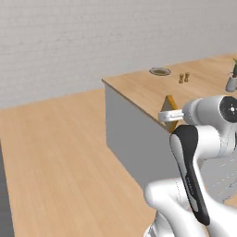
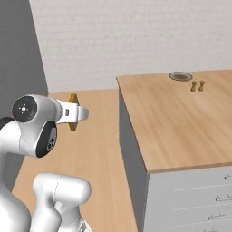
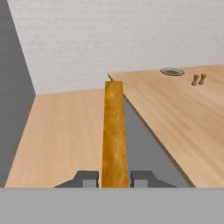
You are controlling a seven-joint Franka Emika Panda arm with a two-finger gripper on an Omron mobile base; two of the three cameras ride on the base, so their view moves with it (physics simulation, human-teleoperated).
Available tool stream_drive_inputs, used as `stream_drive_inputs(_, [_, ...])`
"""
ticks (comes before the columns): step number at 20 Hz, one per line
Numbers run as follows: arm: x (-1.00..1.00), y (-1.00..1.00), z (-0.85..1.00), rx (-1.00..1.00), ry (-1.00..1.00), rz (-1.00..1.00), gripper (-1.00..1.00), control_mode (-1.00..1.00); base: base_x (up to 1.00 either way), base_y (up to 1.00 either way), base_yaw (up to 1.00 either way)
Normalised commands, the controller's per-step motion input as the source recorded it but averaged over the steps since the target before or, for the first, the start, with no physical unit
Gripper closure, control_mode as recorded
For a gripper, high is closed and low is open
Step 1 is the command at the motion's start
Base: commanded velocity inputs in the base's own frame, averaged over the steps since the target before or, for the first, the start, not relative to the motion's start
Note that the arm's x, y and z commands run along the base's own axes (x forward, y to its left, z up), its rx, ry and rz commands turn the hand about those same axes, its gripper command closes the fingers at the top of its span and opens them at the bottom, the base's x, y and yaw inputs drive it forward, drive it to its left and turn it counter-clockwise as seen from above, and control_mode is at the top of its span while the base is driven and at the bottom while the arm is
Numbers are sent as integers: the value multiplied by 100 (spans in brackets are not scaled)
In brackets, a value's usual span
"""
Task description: Start the toaster. Once the lever pops up, take the bread to the plate on the dining counter.
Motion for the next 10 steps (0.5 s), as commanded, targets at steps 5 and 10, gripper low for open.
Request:
stream_drive_inputs(5, [0, 0, 0, 0, 0, 0, 100, 100, 100, 100, 4])
stream_drive_inputs(10, [0, 0, 0, 0, 0, 0, 100, 100, 100, 100, 7])
